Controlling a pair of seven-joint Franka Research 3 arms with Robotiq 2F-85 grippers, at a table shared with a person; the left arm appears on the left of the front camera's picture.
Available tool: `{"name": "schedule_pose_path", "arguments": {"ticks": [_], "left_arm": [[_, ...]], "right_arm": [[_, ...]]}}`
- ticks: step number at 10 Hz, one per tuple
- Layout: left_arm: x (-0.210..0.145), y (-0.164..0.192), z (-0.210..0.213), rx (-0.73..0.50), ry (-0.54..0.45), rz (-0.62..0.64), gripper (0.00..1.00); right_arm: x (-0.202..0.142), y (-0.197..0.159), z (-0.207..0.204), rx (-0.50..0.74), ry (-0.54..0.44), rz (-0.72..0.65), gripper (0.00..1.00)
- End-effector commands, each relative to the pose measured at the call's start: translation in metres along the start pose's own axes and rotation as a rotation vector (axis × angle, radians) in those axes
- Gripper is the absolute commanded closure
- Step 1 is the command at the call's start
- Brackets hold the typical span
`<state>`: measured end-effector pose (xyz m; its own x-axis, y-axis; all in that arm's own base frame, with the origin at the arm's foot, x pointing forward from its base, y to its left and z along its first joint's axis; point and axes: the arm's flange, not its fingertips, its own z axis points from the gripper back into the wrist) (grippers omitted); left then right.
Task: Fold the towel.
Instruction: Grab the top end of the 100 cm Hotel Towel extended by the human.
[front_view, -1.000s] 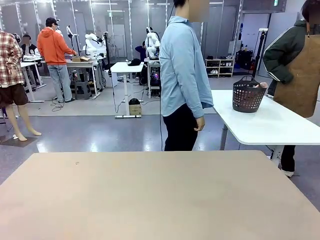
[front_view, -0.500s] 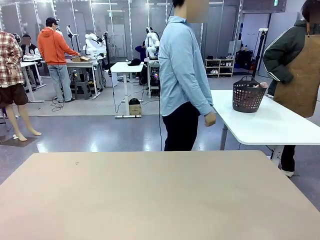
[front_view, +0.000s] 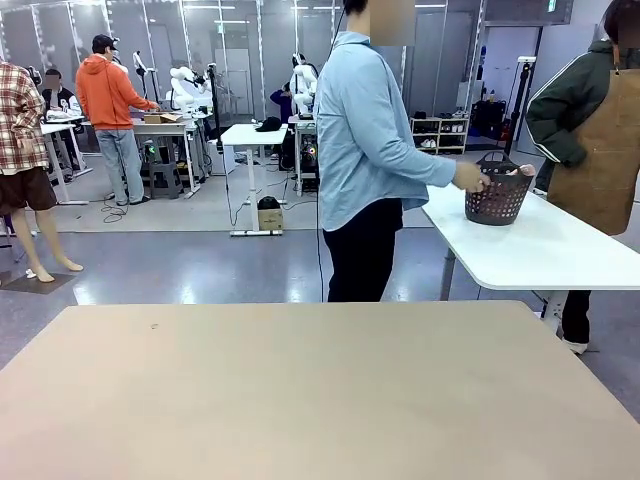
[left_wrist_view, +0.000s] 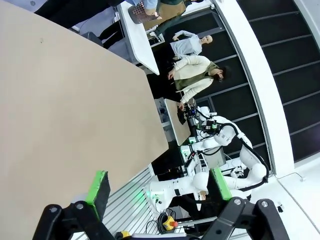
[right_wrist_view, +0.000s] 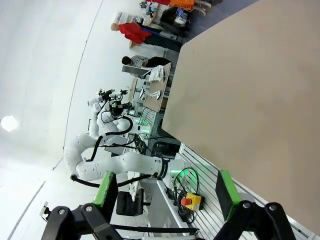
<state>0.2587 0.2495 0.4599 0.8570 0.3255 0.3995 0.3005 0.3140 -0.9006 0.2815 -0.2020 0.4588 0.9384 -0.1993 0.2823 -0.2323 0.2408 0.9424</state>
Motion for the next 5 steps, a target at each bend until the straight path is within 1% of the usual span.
{"name": "schedule_pose_path", "arguments": {"ticks": [1,5], "left_arm": [[-0.0010,0.0000,0.0006,-0.025,-0.010,-0.014,0.00],[-0.0010,0.0000,0.0006,-0.025,-0.010,-0.014,0.00]], "right_arm": [[0.0011,0.0011,0.0005,0.017,-0.007,0.012,0.00],[0.0011,0.0011,0.0005,0.017,-0.007,0.012,0.00]]}}
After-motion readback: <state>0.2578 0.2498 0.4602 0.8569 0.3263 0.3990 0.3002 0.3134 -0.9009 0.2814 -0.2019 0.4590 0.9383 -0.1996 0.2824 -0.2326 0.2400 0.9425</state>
